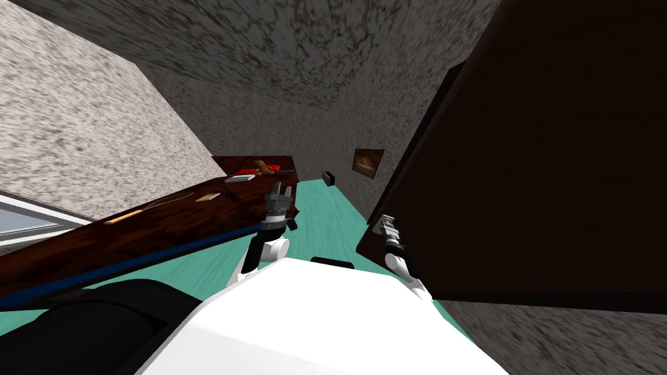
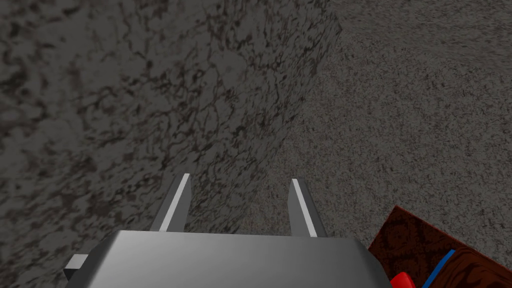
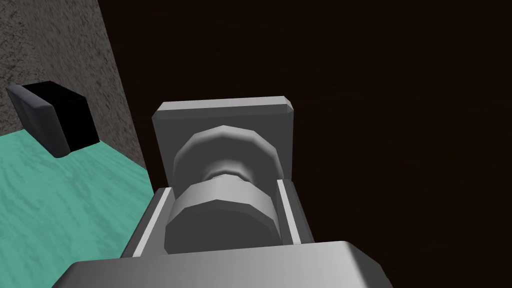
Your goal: Pull the door open
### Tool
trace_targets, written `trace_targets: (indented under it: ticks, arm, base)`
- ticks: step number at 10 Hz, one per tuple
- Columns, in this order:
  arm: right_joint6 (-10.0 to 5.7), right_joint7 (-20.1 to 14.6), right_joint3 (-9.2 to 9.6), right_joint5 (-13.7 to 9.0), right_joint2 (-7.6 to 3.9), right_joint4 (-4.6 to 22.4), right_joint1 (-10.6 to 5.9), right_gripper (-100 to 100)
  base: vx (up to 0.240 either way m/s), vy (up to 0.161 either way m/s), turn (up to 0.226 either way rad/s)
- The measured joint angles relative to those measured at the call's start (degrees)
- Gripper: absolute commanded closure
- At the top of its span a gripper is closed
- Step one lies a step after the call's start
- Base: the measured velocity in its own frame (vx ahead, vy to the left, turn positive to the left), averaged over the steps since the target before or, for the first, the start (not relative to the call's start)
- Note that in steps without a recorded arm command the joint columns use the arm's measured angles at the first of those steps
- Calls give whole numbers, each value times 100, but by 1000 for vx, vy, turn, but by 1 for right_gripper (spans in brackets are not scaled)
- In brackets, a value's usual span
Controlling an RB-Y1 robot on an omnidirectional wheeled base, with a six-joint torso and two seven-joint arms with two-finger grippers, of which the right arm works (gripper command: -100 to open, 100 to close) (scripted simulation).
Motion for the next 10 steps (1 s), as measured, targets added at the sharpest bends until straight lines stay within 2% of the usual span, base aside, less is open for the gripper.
trace_targets:
  ticks: [2, 3, 10]
  arm:
    - [-19, -85, 98, 19, -80, -40, 32, 100]
    - [-5, -90, 119, 21, -76, -34, 44, 100]
    - [-165, -381, 417, 42, -421, -174, 217, 100]
  base:
    - [-135, -22, 59]
    - [-158, -14, 151]
    - [-211, -41, 128]
